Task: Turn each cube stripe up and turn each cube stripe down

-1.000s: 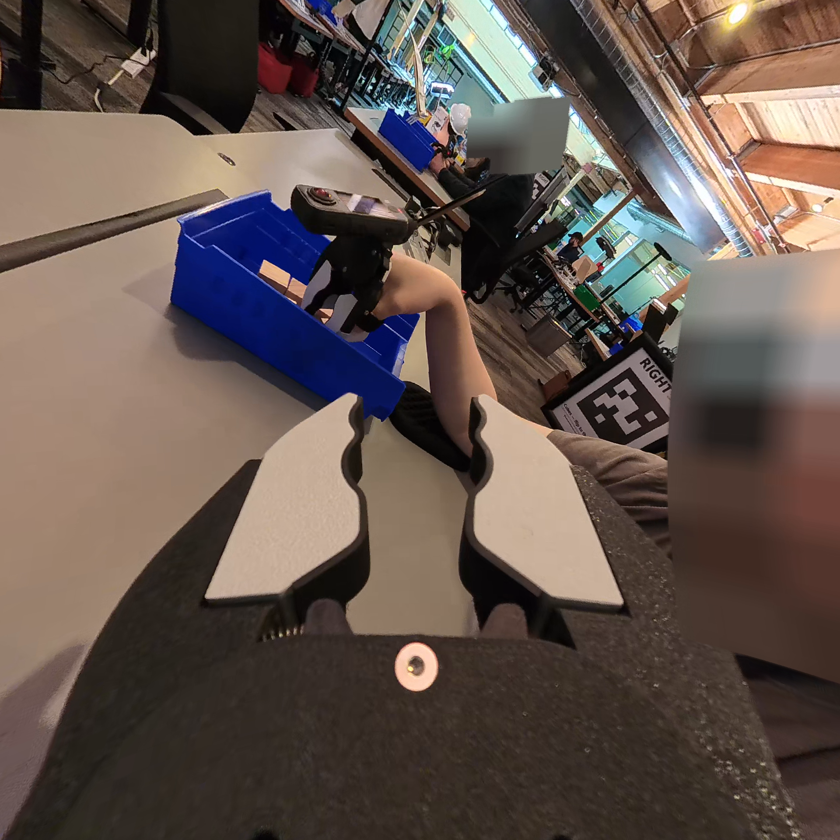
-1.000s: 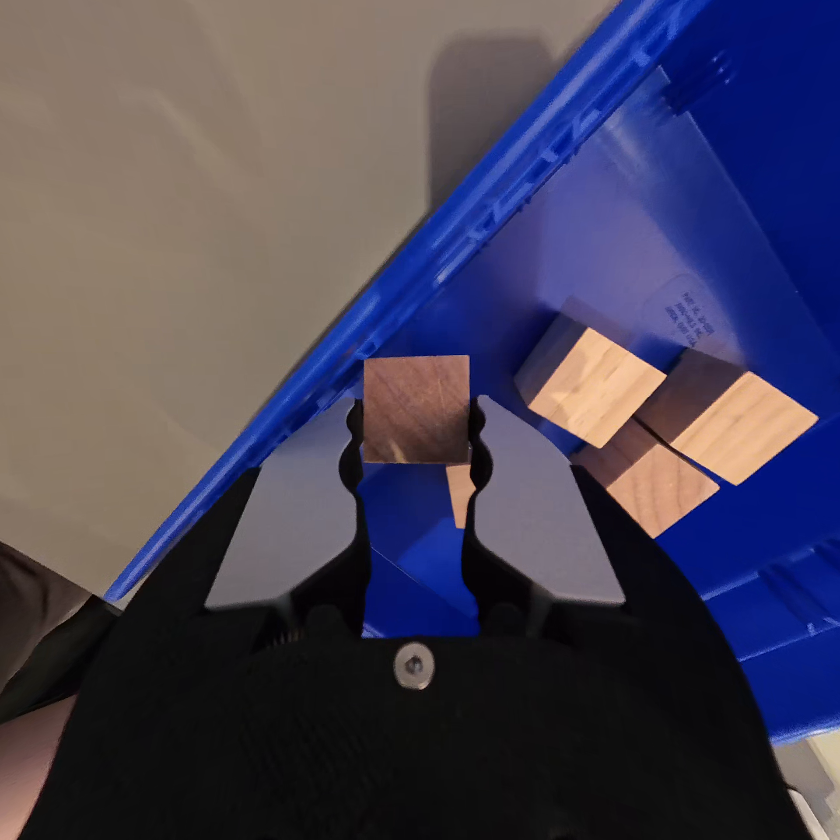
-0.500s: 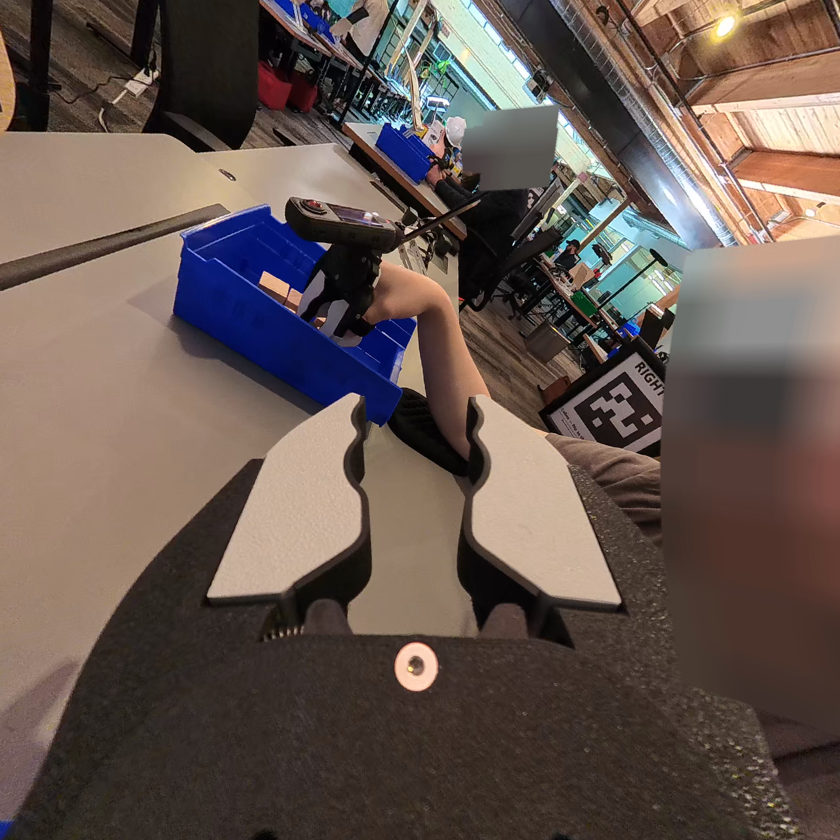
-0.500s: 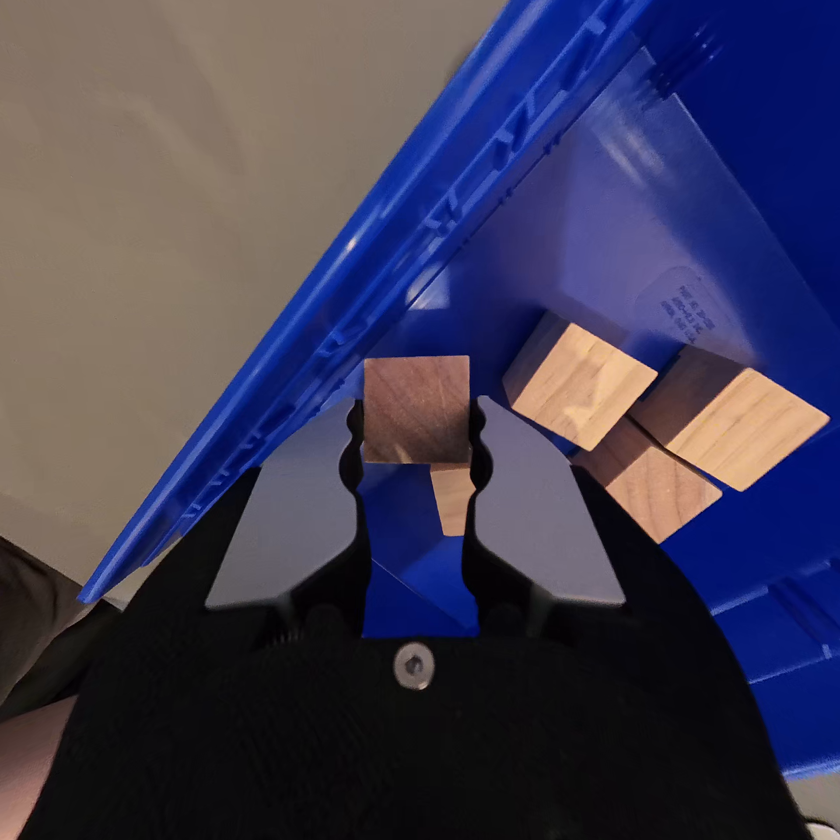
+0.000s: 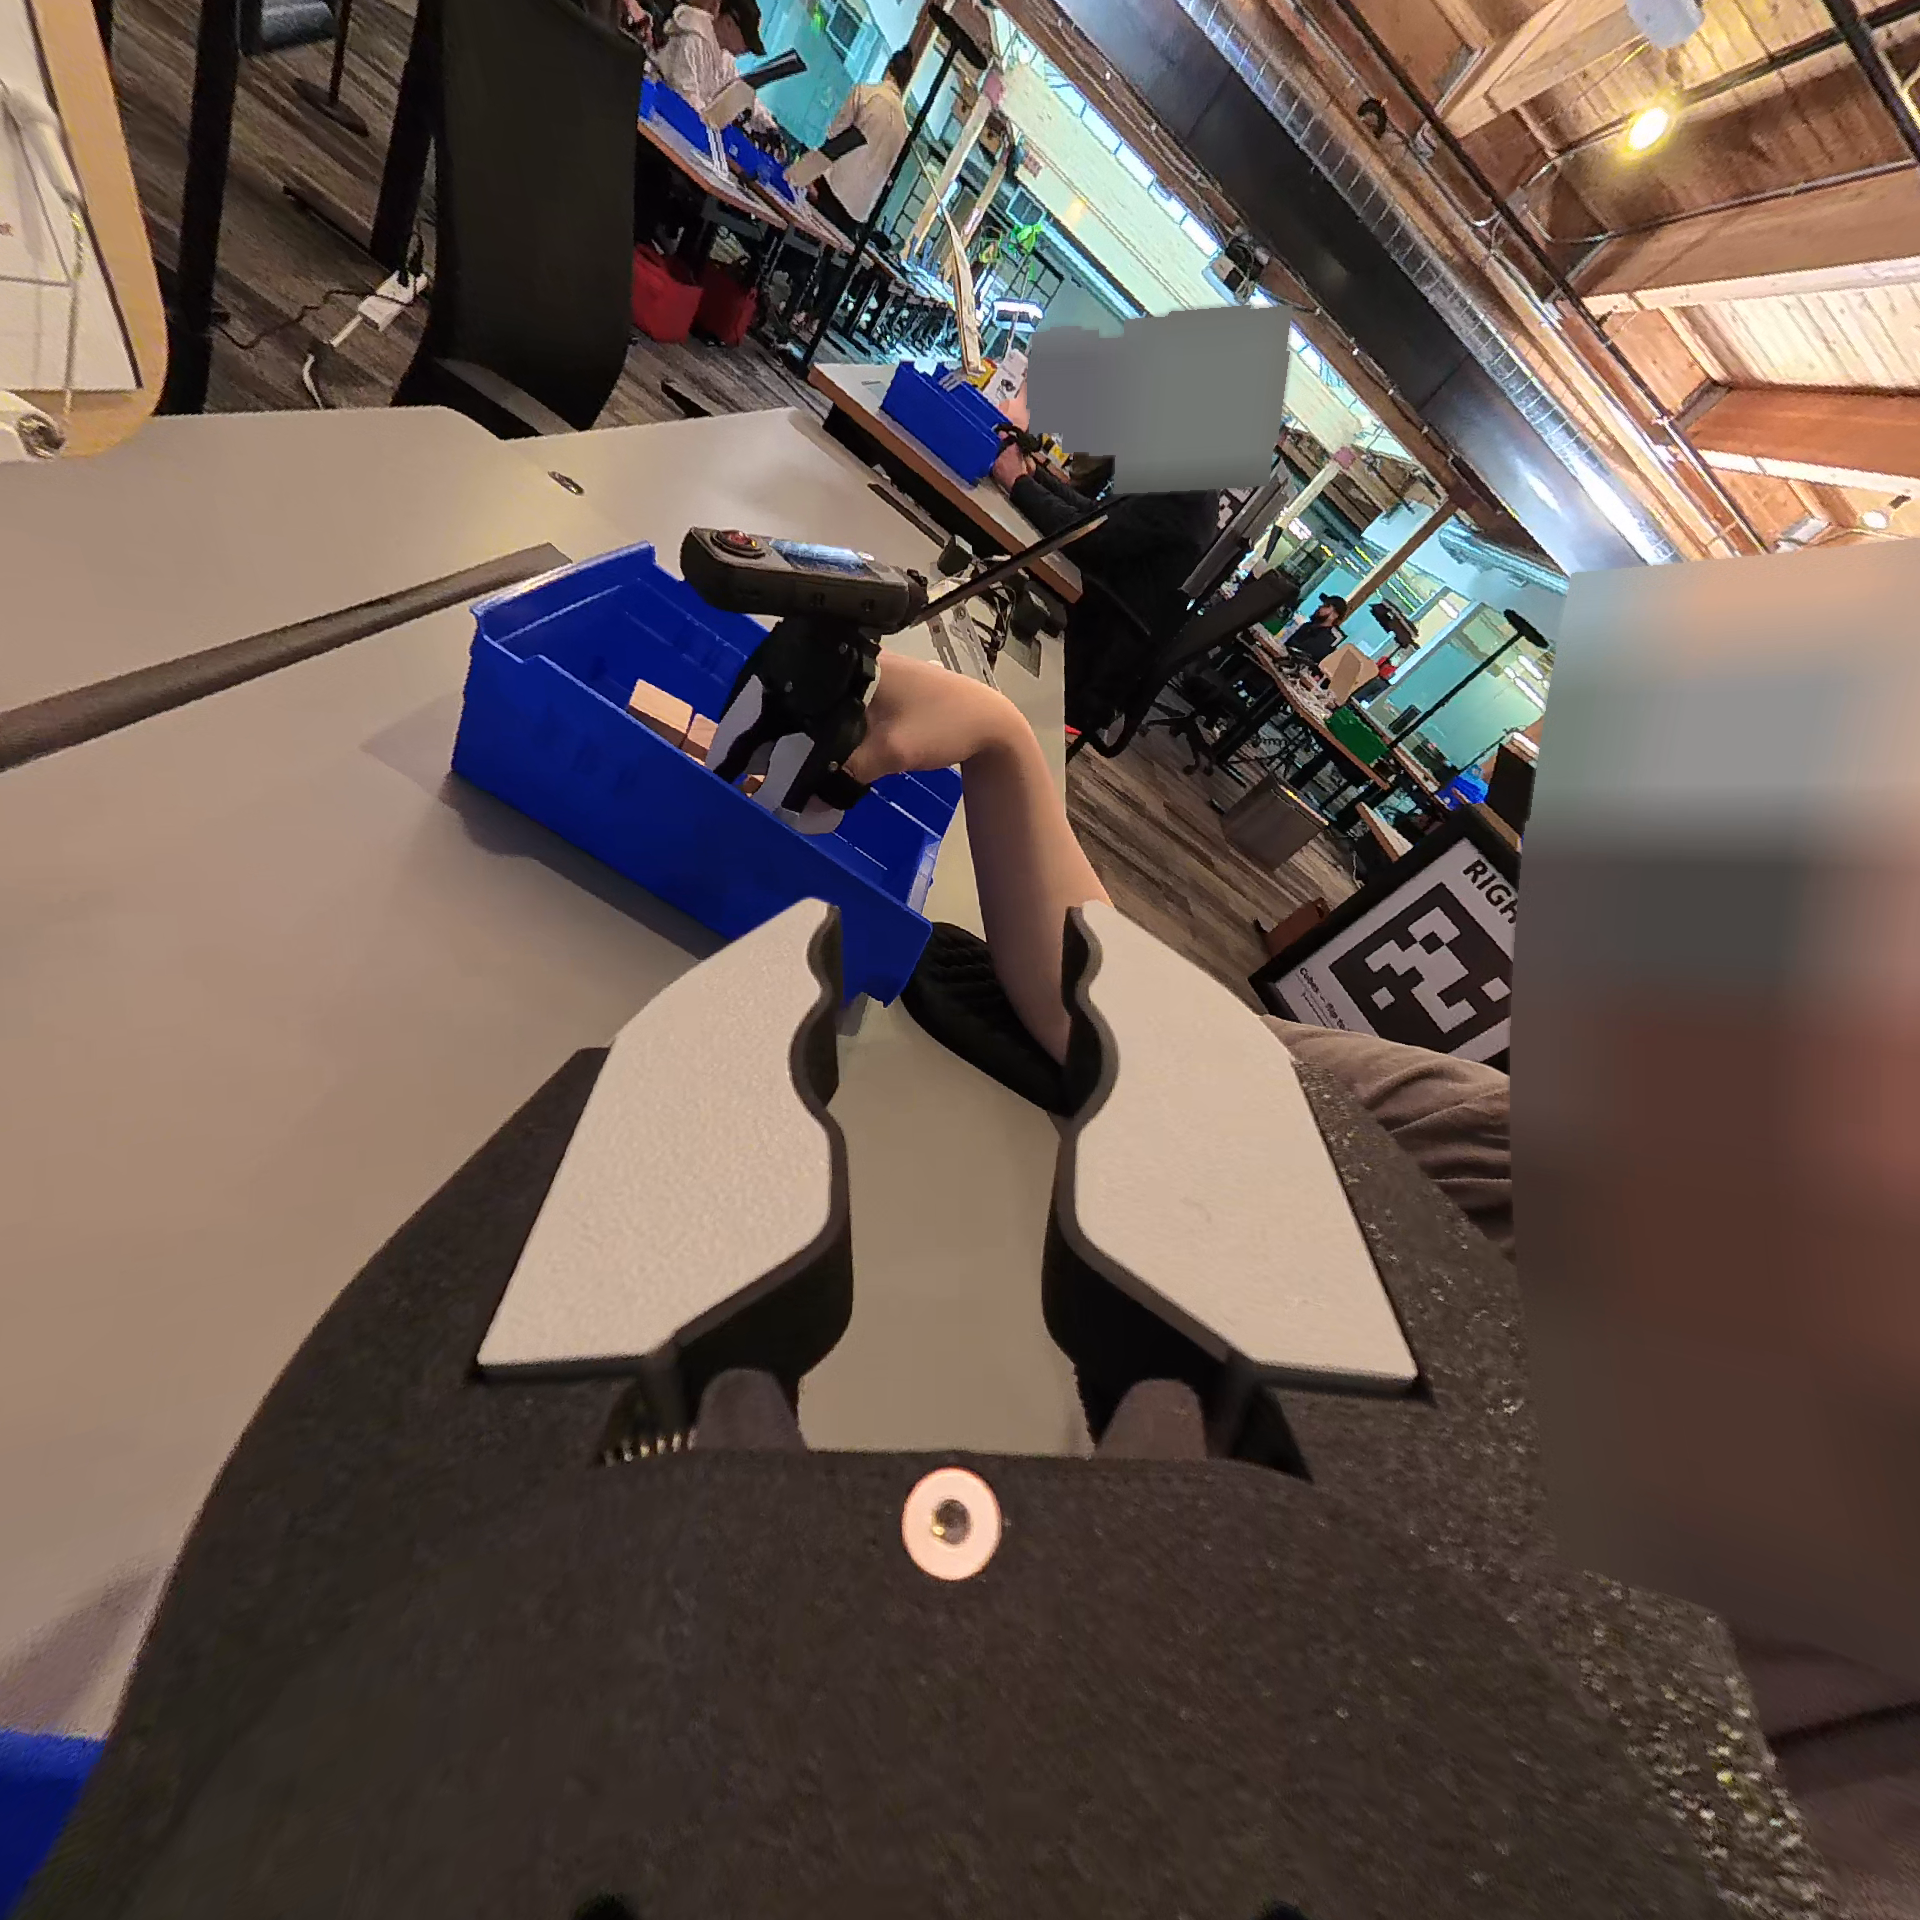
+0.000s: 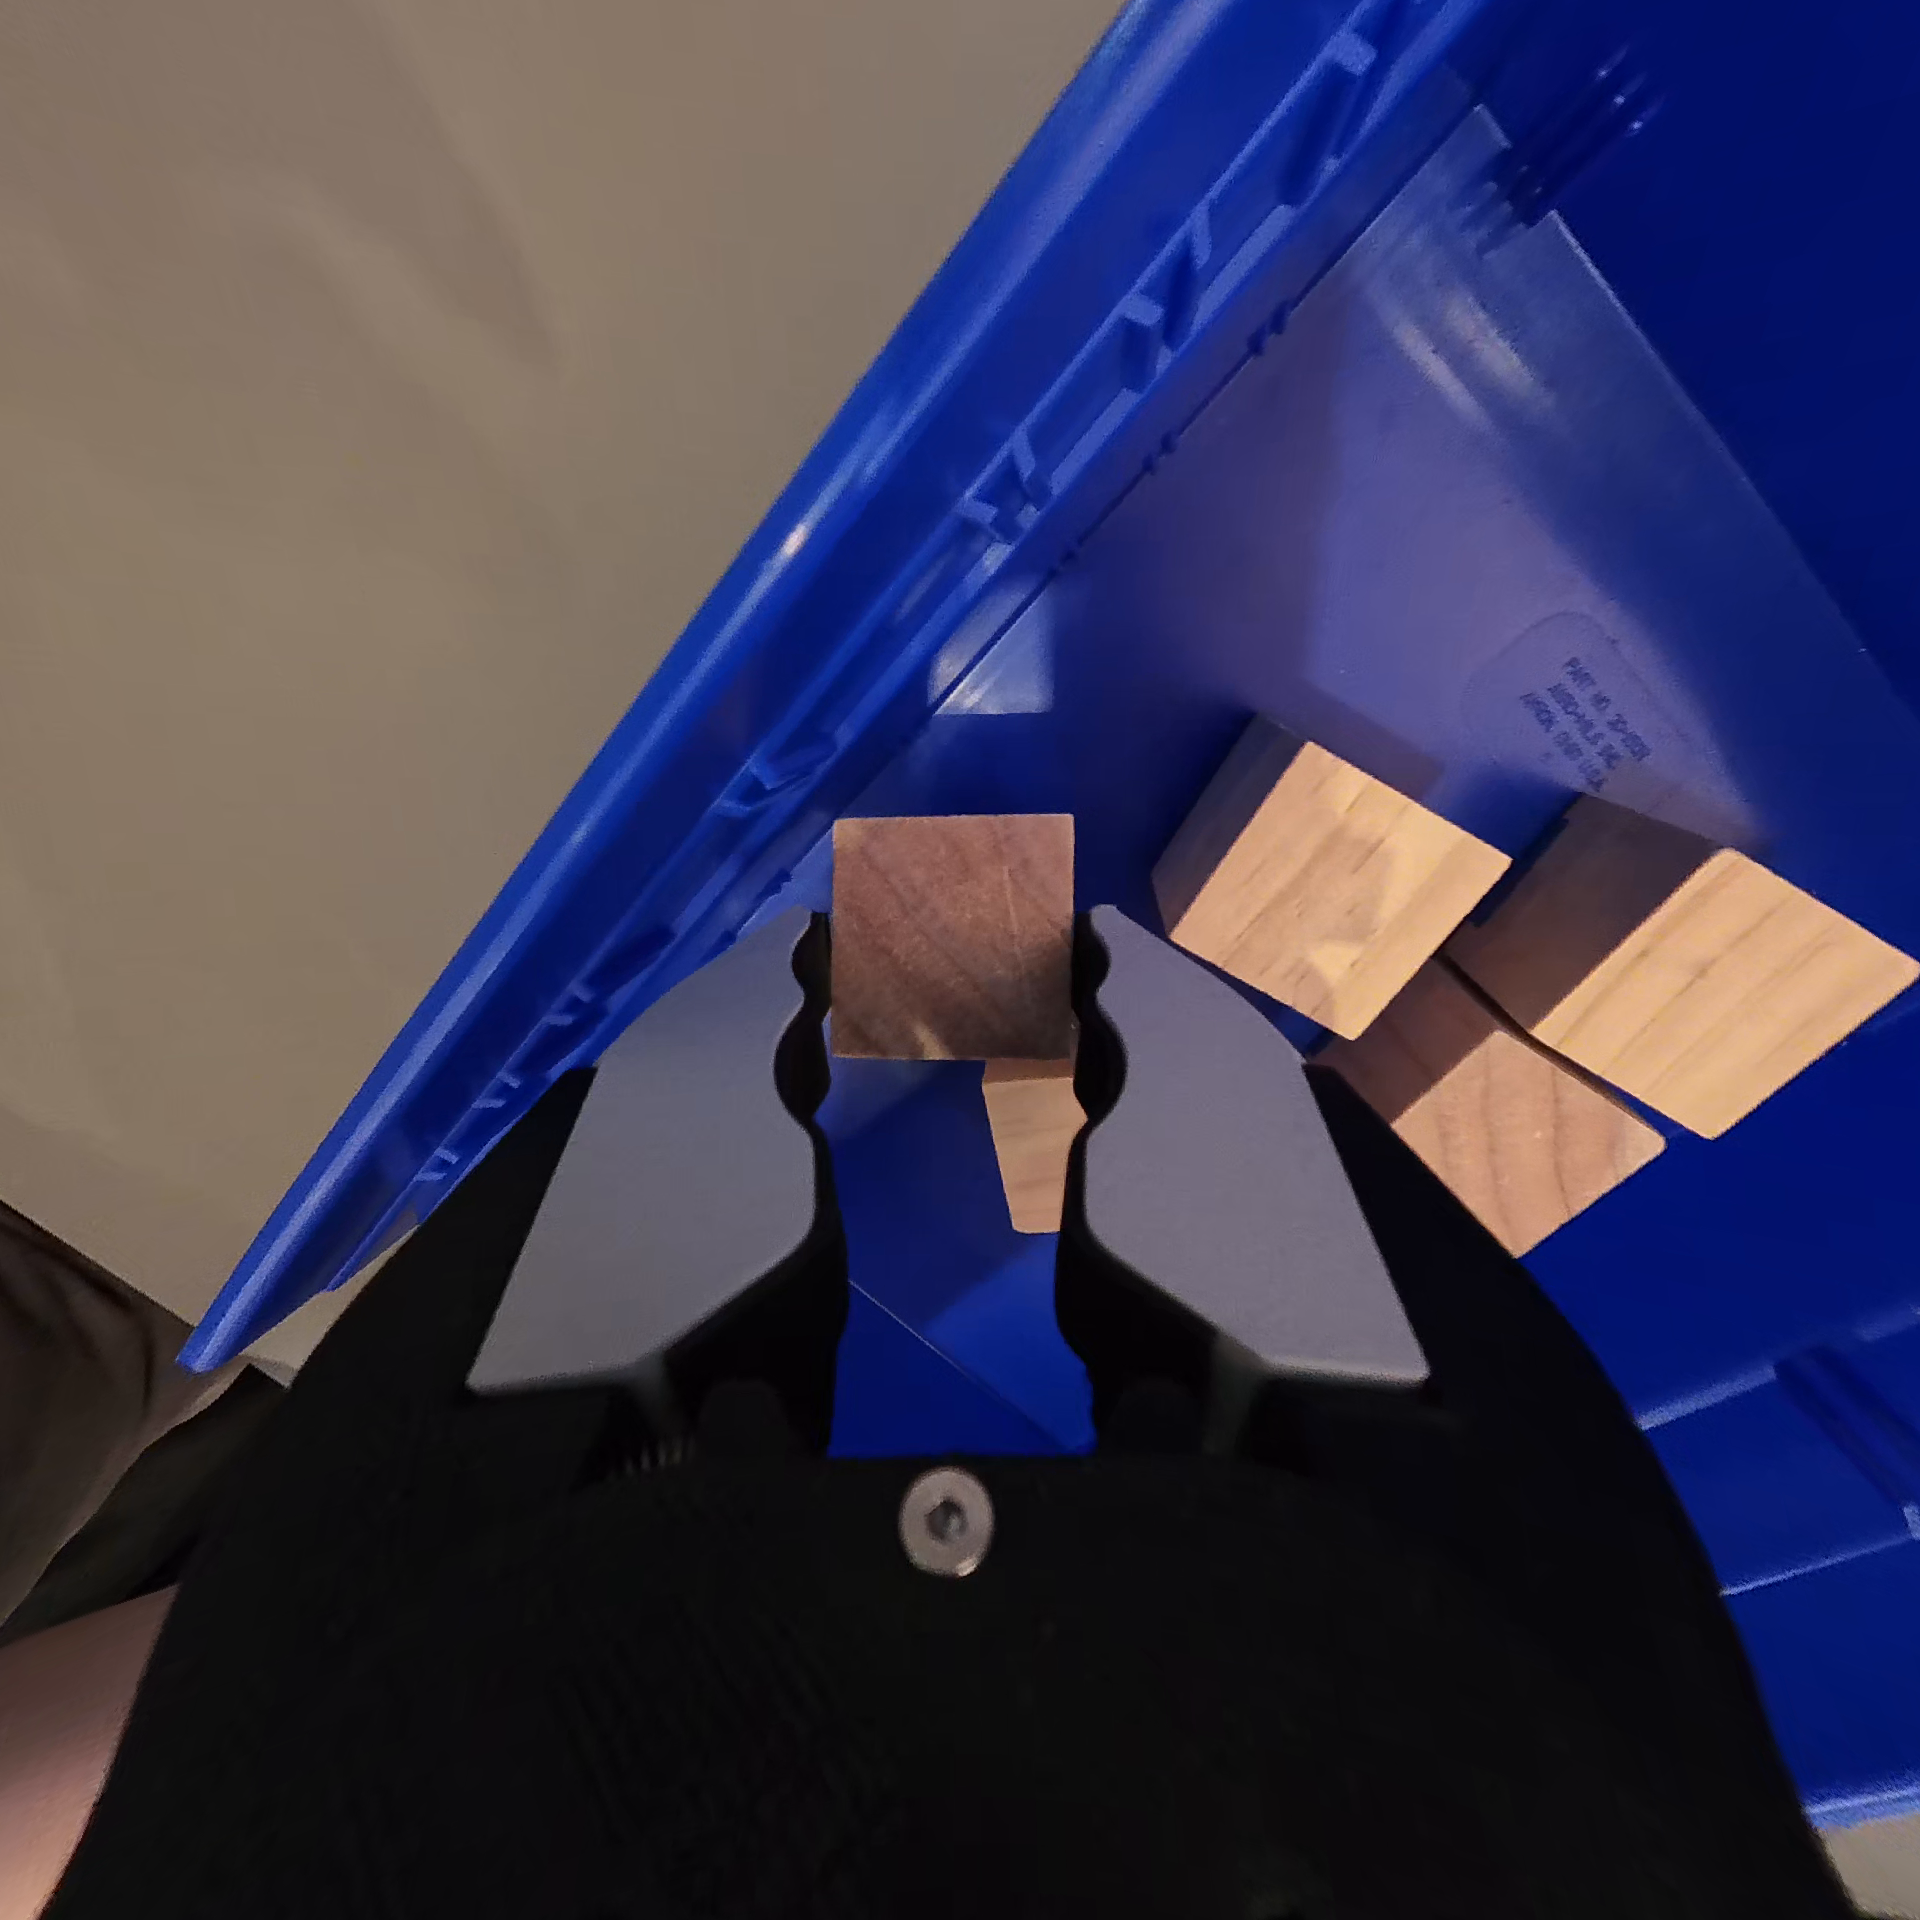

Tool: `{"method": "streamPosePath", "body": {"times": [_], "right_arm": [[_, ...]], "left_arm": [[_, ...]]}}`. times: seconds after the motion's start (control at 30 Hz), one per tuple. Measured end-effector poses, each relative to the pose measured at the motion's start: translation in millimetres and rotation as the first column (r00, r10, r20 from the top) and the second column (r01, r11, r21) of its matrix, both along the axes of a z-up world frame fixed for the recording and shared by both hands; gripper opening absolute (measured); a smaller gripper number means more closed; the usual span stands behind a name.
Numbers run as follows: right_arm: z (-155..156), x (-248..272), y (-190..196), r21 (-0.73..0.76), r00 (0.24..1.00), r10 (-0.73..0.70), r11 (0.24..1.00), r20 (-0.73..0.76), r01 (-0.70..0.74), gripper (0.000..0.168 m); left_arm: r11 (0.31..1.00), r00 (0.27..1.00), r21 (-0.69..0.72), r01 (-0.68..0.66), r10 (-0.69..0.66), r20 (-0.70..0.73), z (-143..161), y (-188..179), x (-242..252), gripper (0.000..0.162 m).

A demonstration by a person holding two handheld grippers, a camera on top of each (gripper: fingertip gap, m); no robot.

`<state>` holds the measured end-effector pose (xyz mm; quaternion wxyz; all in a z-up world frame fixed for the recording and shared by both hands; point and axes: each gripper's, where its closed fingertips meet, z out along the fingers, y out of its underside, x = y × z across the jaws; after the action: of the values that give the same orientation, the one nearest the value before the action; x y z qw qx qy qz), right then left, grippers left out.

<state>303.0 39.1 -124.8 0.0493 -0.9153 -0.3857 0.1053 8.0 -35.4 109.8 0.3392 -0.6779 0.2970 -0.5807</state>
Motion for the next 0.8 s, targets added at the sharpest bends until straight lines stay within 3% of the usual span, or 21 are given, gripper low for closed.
{"method": "streamPosePath", "body": {"times": [0.8], "right_arm": [[-7.1, 5.6, -0.1, 0.004, 0.998, 0.049, 0.999, 0.037, -0.050, 0.046]], "left_arm": [[1.000, 1.000, 0.019, -0.006, 0.007, -0.009, 2.3, -1.6, -2.6, 0.040]]}}
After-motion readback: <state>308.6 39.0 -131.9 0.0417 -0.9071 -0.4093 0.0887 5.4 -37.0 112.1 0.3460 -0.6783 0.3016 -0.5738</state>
